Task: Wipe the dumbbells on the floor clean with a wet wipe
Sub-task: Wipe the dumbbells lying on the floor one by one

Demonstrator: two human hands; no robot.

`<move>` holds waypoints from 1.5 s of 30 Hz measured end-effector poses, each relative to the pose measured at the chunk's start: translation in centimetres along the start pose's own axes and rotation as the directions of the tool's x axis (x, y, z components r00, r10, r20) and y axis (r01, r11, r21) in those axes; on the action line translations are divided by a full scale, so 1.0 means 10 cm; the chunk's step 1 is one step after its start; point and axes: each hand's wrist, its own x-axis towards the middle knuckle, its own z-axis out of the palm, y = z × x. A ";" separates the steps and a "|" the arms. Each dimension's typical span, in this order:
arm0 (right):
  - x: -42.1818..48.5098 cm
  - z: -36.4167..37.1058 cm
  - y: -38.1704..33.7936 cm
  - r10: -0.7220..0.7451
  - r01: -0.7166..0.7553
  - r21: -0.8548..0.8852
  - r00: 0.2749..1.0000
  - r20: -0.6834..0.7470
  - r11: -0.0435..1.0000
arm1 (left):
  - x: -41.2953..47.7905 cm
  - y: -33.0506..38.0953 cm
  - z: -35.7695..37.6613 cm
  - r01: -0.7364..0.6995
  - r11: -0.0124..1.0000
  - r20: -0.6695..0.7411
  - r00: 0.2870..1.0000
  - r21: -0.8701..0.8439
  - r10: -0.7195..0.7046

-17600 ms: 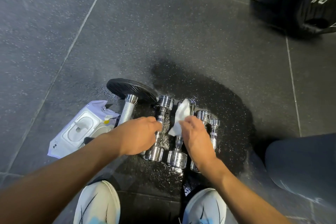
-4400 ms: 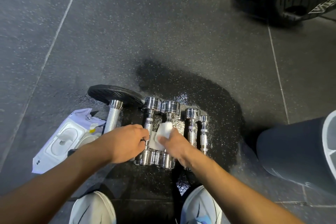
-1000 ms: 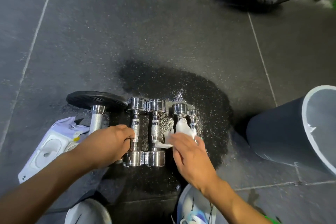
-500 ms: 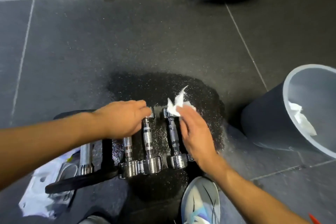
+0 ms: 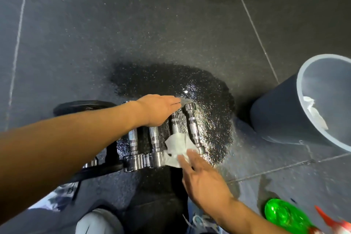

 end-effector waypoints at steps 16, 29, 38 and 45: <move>-0.26 0.11 -0.24 -0.079 0.077 -0.157 0.997 -0.004 0.985 | -0.02 0.03 0.06 0.071 0.977 0.006 0.997 -0.199 -0.072; 0.82 -0.28 -0.07 0.187 -0.175 0.602 0.981 0.043 0.779 | -0.07 -0.01 0.09 0.073 0.953 -0.023 0.996 -0.294 -0.084; 1.39 -0.51 0.45 0.293 -0.503 0.864 0.831 0.472 0.035 | -0.04 -0.02 0.10 0.078 0.928 -0.035 0.995 -0.365 -0.097; 1.53 -0.49 0.28 0.398 -0.596 0.787 0.769 0.500 0.162 | -0.02 -0.05 0.22 0.046 0.933 -0.082 0.993 -0.357 -0.081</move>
